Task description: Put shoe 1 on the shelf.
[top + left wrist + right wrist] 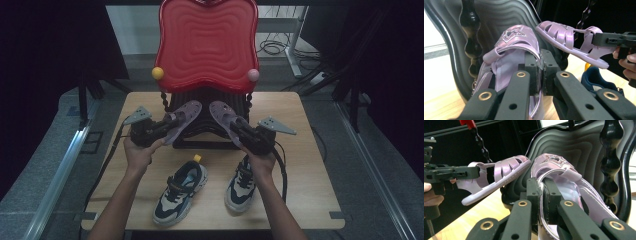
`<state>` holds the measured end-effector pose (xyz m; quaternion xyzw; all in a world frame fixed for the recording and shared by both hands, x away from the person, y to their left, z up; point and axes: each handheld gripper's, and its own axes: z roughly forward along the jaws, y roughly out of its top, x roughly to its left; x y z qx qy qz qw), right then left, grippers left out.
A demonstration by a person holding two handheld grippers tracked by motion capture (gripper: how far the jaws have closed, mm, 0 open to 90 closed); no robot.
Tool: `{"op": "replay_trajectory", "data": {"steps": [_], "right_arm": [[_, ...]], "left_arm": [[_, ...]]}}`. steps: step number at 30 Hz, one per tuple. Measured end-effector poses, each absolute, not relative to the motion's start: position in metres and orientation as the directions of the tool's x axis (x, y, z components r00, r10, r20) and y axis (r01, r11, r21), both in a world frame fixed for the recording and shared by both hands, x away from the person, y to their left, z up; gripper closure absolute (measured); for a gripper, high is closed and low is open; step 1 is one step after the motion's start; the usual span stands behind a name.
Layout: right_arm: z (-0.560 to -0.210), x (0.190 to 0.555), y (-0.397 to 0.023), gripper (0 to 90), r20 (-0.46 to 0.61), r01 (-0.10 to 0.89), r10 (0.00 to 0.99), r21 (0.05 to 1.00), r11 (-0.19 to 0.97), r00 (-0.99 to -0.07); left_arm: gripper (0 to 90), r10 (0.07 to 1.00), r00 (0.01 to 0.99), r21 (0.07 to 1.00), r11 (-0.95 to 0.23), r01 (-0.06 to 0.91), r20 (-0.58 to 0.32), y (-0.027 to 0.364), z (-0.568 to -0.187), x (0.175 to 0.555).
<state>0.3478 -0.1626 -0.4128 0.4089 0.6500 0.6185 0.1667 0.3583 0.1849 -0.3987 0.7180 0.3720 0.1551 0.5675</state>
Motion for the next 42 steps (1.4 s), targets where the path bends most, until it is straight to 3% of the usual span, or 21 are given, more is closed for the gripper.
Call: {"op": "replay_trajectory", "data": {"steps": [31, 42], "right_arm": [[-0.414, 0.377, -0.139, 85.1, 0.303, 0.283, 0.776, 0.945, -0.167, -0.553], [-0.415, 0.39, -0.124, 85.1, 0.229, 0.232, 0.808, 0.966, -0.118, -0.543]], "left_arm": [[86.1, 0.732, 0.664, 0.956, -0.06, 0.287, -0.153, 0.149, -0.398, 0.388], [86.0, 0.744, 0.659, 0.962, -0.083, 0.259, -0.113, 0.146, -0.404, 0.399]]}}
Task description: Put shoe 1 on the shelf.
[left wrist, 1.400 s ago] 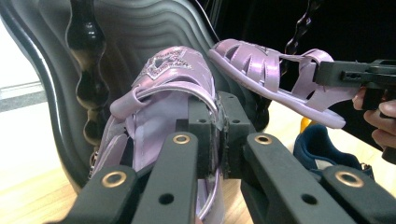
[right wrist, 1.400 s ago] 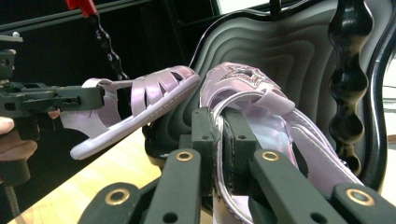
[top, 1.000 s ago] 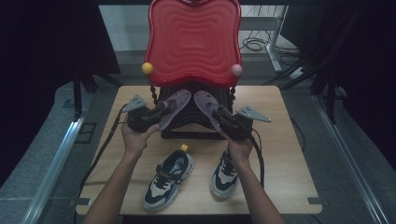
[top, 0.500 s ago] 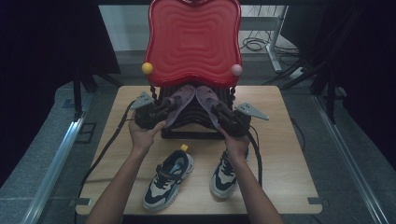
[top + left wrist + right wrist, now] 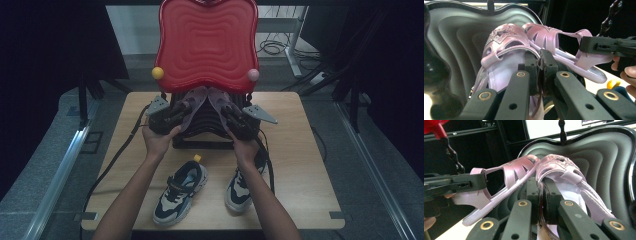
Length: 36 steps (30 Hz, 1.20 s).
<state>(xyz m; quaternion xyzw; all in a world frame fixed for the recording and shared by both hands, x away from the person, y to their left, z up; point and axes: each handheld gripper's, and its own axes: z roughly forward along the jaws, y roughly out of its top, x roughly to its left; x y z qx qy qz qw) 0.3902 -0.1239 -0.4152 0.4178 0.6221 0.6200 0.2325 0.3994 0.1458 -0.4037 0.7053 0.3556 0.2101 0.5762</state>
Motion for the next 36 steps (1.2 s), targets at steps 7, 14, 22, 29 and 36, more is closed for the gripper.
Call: {"op": "replay_trajectory", "data": {"steps": [7, 14, 22, 29, 36], "right_arm": [[-0.417, 0.399, -0.119, 85.1, 0.173, 0.194, 0.83, 0.978, -0.08, -0.53], [-0.42, 0.407, -0.116, 85.1, 0.151, 0.173, 0.849, 0.982, -0.072, -0.506], [-0.429, 0.412, -0.108, 84.7, 0.094, 0.166, 0.863, 0.986, -0.012, -0.496], [-0.437, 0.414, -0.105, 82.8, 0.071, 0.247, 0.853, 0.966, 0.069, -0.517], [-0.437, 0.412, -0.106, 78.6, 0.081, 0.284, 0.842, 0.955, 0.088, -0.533]], "left_arm": [[85.9, 0.75, 0.657, 0.965, -0.102, 0.24, -0.084, 0.142, -0.404, 0.408], [86.0, 0.769, 0.636, 0.966, -0.119, 0.228, -0.056, 0.136, -0.407, 0.417], [85.9, 0.766, 0.642, 0.96, -0.173, 0.222, -0.01, 0.133, -0.413, 0.419], [84.4, 0.762, 0.647, 0.95, -0.202, 0.238, 0.0, 0.131, -0.422, 0.418], [78.4, 0.751, 0.661, 0.942, -0.229, 0.244, 0.011, 0.13, -0.428, 0.416]]}}
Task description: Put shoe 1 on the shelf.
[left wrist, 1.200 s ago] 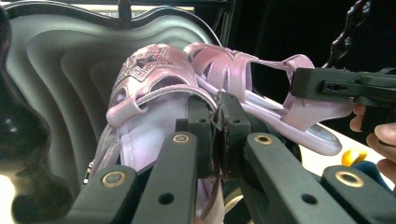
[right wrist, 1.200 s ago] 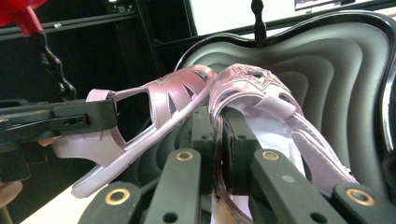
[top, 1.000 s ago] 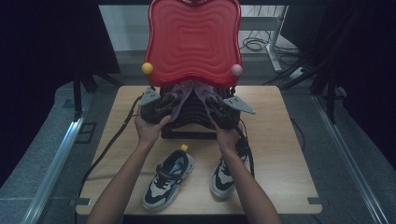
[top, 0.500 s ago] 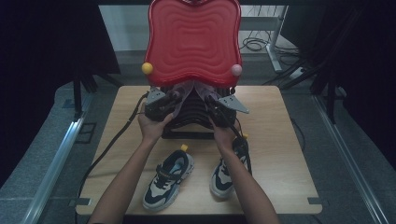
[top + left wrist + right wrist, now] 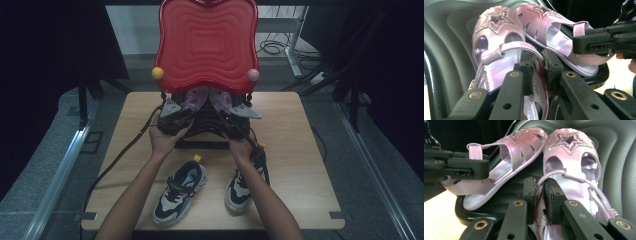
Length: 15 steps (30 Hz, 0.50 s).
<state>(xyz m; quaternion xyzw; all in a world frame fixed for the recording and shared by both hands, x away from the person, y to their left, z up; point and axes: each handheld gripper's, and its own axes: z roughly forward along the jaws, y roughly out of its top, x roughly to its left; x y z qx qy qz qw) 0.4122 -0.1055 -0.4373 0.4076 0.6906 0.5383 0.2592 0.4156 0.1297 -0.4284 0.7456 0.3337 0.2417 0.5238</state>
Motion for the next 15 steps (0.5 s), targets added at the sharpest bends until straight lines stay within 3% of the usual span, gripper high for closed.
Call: {"op": "replay_trajectory", "data": {"steps": [6, 15], "right_arm": [[-0.433, 0.41, -0.111, 66.6, 0.099, 0.296, 0.829, 0.951, 0.084, -0.551], [-0.424, 0.399, -0.115, 55.8, 0.11, 0.311, 0.82, 0.946, 0.086, -0.562]], "left_arm": [[59.2, 0.749, 0.662, 0.94, -0.238, 0.246, 0.016, 0.132, -0.426, 0.412], [49.3, 0.73, 0.683, 0.942, -0.212, 0.261, -0.025, 0.137, -0.42, 0.402]]}}
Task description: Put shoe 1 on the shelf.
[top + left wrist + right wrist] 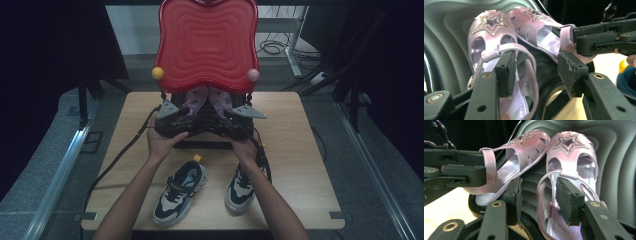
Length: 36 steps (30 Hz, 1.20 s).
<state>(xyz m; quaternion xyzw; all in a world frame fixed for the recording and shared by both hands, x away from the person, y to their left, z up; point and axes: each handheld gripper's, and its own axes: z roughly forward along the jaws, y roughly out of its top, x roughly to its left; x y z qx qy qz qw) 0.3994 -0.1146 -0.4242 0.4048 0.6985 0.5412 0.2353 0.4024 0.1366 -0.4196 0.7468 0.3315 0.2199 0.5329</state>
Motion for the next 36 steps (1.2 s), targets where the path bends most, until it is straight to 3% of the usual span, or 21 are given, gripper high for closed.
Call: {"op": "replay_trajectory", "data": {"steps": [11, 22, 36], "right_arm": [[-0.417, 0.384, -0.128, 53.2, 0.116, 0.304, 0.816, 0.95, 0.076, -0.566], [-0.428, 0.364, -0.148, 52.9, 0.147, 0.329, 0.795, 0.942, 0.07, -0.588], [-0.43, 0.334, -0.157, 50.6, 0.107, 0.306, 0.766, 0.944, 0.122, -0.634]], "left_arm": [[45.9, 0.736, 0.667, 0.929, -0.156, 0.335, -0.117, 0.156, -0.42, 0.393], [46.4, 0.732, 0.671, 0.925, -0.164, 0.342, -0.118, 0.176, -0.428, 0.37], [46.8, 0.7, 0.699, 0.918, -0.165, 0.36, -0.149, 0.185, -0.434, 0.329]]}}
